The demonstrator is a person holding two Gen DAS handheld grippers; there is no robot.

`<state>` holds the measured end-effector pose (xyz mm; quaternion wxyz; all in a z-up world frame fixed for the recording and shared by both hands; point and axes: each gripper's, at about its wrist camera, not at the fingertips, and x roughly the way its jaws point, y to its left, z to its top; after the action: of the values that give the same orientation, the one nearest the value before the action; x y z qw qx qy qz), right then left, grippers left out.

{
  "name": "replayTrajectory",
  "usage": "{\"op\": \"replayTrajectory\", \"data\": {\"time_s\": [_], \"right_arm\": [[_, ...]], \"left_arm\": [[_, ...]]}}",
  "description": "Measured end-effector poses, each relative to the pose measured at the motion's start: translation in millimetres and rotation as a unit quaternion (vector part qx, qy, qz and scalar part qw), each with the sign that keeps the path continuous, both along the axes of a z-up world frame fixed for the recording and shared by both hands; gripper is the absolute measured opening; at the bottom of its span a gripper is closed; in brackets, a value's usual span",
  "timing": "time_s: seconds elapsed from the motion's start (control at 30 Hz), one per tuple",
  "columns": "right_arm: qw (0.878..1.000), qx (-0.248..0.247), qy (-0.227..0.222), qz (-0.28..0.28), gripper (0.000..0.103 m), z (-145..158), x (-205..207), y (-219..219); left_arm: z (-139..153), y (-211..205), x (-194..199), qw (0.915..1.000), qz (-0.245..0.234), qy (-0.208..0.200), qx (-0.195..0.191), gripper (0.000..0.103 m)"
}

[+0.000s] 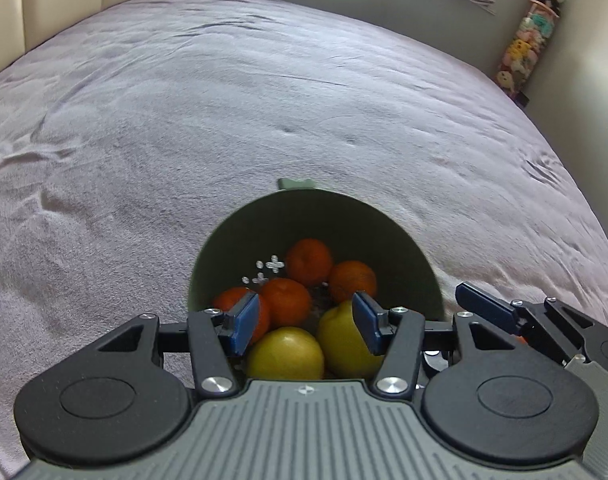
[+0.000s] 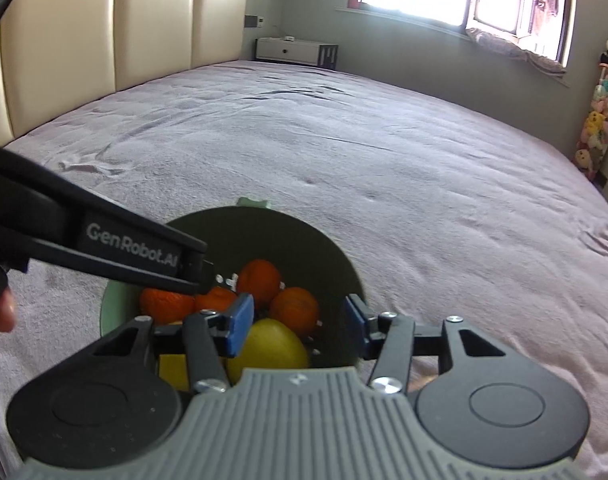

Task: Organize fruits
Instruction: 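Move both open tools back toward the banana and last mandarin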

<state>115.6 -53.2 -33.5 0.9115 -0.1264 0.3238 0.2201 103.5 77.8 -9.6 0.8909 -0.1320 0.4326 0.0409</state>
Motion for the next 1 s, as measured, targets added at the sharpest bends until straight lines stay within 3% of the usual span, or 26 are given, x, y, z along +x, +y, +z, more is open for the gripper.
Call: {"op": "replayTrajectory", "data": {"time_s": [0.53, 0.77, 1.0], "right_arm": [[0.996, -0.026, 0.009, -0.079, 0.048, 20, -40, -73], [0.990, -0.029, 0.040, -0.128, 0.048, 13, -53, -115], [0.980, -0.022, 0.075, -0.182, 0.048, -7, -53, -147]], "left_arm": [[15, -62, -32, 0.9952, -0.083, -0.036, 0.037, 0.063], [10, -92, -41, 0.9913, -0.118, -0.049, 0.034, 0.063], [-13, -118, -47, 0.9888, -0.141, -0.046, 0.022, 0.063]]}}
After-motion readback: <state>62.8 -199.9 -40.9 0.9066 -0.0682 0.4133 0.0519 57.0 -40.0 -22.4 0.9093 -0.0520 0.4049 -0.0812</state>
